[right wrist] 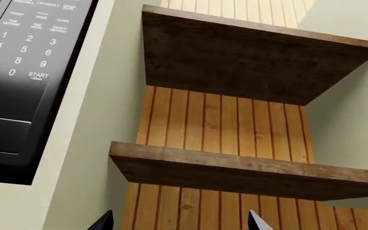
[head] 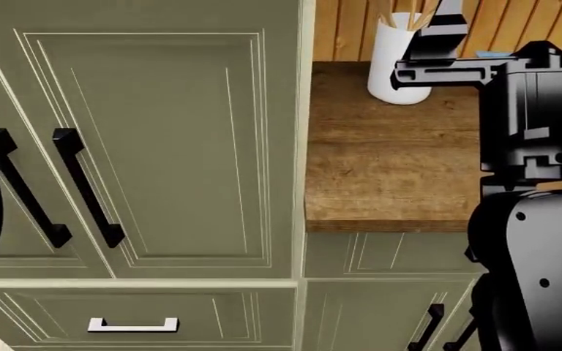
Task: Open the microwave door
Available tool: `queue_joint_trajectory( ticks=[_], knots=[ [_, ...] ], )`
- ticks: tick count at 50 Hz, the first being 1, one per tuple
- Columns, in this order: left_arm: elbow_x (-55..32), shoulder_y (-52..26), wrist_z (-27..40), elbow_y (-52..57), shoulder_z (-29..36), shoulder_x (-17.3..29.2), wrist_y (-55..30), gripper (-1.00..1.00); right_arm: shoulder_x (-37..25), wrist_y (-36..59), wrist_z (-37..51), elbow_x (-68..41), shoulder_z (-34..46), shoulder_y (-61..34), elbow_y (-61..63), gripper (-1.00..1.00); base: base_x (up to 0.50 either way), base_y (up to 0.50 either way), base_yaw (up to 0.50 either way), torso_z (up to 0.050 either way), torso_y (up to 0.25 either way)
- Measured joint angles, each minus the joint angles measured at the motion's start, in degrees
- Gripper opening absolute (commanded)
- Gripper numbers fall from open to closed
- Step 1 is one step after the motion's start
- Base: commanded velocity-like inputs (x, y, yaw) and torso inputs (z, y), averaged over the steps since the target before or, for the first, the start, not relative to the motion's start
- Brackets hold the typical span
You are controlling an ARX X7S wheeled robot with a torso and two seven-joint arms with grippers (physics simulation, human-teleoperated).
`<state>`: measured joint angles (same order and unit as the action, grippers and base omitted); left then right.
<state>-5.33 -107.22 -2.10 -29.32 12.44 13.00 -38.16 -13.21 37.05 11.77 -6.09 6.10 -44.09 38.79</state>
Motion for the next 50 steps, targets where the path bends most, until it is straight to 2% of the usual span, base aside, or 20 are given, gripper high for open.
queue_joint_trajectory(
  ticks=[10,11,32,40,50],
  knots=[
    [0.47,-0.16,0.01,-4.12,0.83,-0.27,2.5,1.0,-0.25,0.0,0.31,-0.2,0.16,-0.16,-0.13,1.0,0.0,0.0,0.0,0.0,0.0],
    [0.49,-0.14,0.01,-4.36,0.89,-0.28,2.65,-1.0,-0.27,-0.01,0.34,-0.22,0.17,-0.16,-0.14,1.0,0.0,0.0,0.0,0.0,0.0],
    [-2.22,0.83,-0.92,-1.78,0.18,-0.61,1.24,-1.0,-0.75,0.21,0.92,-0.81,0.28,-0.38,0.1,1.0,0.0,0.0,0.0,0.0,0.0],
    [-3.54,2.62,-0.55,6.58,-1.34,0.54,-4.86,-1.0,-0.92,0.26,1.14,-1.1,0.22,-0.47,0.26,1.0,0.0,0.0,0.0,0.0,0.002],
    [-5.59,4.41,0.78,20.31,-4.19,2.09,-16.32,-1.0,-1.1,-0.18,1.38,-1.45,0.1,-0.38,0.11,1.0,0.0,0.0,0.0,0.0,0.001]
  ],
)
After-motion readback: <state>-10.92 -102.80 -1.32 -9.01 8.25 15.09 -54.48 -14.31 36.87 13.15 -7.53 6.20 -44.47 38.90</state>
